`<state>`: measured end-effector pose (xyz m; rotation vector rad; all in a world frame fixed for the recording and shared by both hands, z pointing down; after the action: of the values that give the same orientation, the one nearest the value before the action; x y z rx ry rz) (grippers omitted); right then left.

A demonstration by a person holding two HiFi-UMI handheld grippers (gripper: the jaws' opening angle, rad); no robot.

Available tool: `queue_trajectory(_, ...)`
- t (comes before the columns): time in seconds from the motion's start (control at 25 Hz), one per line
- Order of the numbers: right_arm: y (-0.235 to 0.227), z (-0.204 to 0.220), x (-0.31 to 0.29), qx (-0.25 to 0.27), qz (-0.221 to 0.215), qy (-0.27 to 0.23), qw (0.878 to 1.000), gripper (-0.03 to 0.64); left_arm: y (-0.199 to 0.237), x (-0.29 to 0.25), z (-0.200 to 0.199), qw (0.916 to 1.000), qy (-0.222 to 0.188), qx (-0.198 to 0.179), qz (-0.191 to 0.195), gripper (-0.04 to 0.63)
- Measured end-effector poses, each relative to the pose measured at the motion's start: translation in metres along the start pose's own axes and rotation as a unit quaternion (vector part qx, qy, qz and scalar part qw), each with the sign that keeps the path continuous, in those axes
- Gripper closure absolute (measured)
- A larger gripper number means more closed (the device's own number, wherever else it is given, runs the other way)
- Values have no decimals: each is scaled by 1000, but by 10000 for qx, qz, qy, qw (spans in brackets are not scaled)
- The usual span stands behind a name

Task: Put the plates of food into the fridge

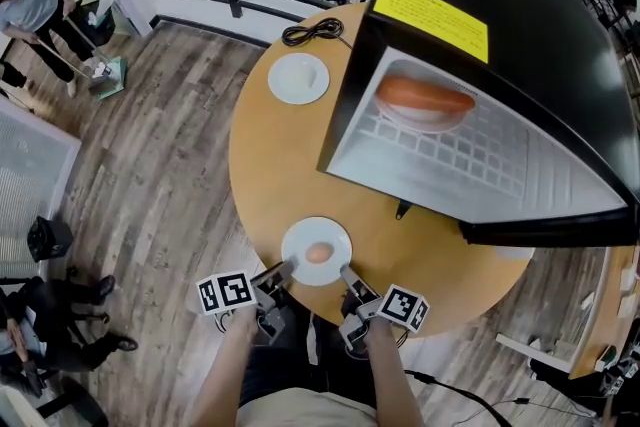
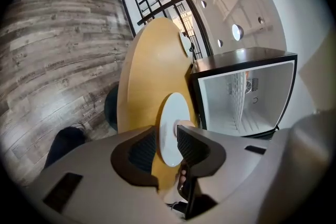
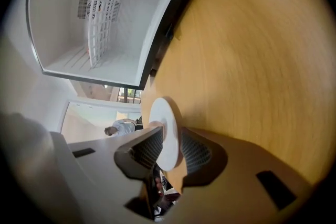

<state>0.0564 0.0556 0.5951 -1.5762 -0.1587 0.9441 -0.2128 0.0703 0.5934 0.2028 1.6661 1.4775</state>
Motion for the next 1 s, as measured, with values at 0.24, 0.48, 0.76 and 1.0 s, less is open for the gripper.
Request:
queue_trajectory(0.24,1,0,-5,-59,24,44,10000,523,-2,-9,1,9999,138,32,0,483)
queue_trajectory(0.48,0,0,-4,-125,-62,96,9999,523,-3,-12,5,9993,182,308,-48,571)
queue_trajectory(0.76,-3,15,-10,-782,-288,123,9964,523,-18,-13,6,9993,137,331,40,577)
queue_trajectory(1.0,-3,19,-11,-1096,-252,-89,9936,582,-17,-12,6,9993,91,358,38,577)
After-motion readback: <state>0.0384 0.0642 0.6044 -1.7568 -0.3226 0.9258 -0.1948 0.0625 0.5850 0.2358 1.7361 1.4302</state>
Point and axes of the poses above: the fingertips, and each gripper's own axes: x backward along the fingers, y to its left, z out of its underside, the point moved 10 cm from there along x, backward along the fingers, and after that the axes turned 3 degrees about -y, right-handed, at the moved point
